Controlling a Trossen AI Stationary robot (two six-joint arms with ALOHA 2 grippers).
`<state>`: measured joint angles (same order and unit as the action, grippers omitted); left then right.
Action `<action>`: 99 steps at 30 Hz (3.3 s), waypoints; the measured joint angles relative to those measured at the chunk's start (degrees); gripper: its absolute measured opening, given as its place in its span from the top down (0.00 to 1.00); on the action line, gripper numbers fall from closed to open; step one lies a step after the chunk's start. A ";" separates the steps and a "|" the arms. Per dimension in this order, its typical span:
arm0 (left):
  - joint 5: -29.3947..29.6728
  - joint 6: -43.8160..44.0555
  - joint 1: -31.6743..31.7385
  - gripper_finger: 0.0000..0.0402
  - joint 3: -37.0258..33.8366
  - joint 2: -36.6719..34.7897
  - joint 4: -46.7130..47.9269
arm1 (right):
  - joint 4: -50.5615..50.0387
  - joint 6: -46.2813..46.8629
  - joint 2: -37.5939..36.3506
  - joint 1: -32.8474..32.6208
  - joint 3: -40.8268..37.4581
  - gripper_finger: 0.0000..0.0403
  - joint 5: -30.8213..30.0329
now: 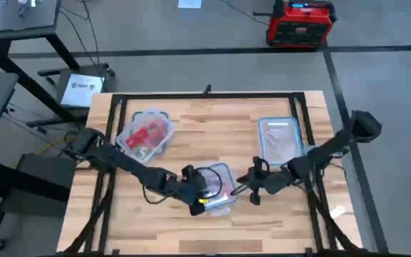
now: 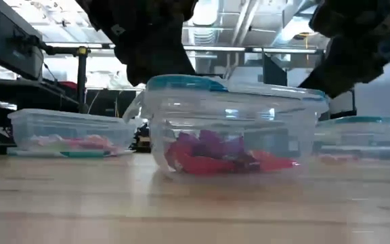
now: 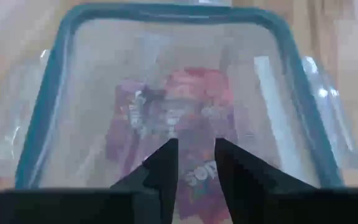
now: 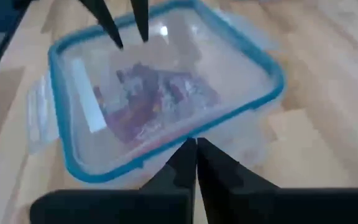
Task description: Sort candy
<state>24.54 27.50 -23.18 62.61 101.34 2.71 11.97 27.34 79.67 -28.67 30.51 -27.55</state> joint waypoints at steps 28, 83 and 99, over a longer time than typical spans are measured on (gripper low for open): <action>-2.60 -14.50 3.10 0.77 1.07 0.11 -9.78 | 2.90 2.47 4.80 -0.52 2.22 1.00 1.36; -5.17 -21.28 5.35 0.77 1.03 16.70 -31.34 | -1.53 11.60 13.90 5.24 8.75 1.00 8.75; -5.30 -23.63 5.62 0.77 2.09 16.36 -31.71 | -25.59 8.69 7.90 4.47 14.86 1.00 7.53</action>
<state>19.24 3.86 -17.56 64.70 117.70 -29.00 -13.63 36.03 87.56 -24.20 45.36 -20.01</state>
